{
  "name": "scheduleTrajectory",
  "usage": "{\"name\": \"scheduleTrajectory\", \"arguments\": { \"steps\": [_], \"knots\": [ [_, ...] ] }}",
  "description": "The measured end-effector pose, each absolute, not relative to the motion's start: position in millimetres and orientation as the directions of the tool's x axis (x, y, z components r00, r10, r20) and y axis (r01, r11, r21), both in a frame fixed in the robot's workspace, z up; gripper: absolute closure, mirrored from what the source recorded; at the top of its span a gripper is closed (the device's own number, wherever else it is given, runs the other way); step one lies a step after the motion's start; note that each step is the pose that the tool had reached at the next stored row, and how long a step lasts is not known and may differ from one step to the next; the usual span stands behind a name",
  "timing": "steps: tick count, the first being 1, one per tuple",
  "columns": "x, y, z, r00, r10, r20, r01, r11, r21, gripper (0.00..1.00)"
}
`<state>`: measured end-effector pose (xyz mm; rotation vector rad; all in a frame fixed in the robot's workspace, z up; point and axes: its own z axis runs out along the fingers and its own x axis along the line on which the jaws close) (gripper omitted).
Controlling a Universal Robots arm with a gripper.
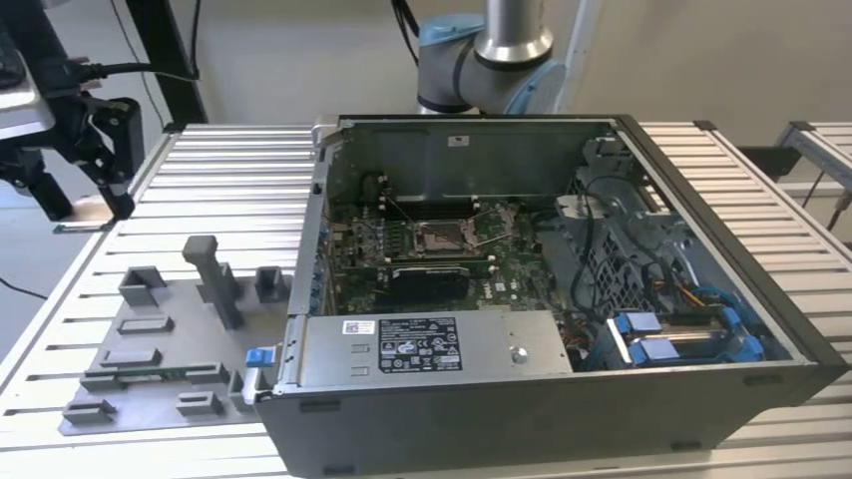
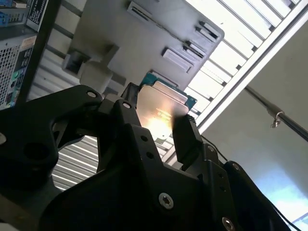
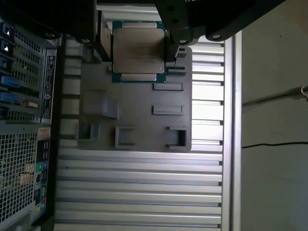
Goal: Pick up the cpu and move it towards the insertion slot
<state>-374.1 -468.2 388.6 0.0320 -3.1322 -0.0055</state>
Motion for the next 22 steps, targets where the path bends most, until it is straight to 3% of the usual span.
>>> {"name": "scheduleTrajectory", "arguments": {
  "steps": [22],
  "knots": [
    [-324.8, -468.4, 388.6, -1.0, -0.02, 0.012, -0.02, 1.0, 0.004, 1.0]
  ]
}}
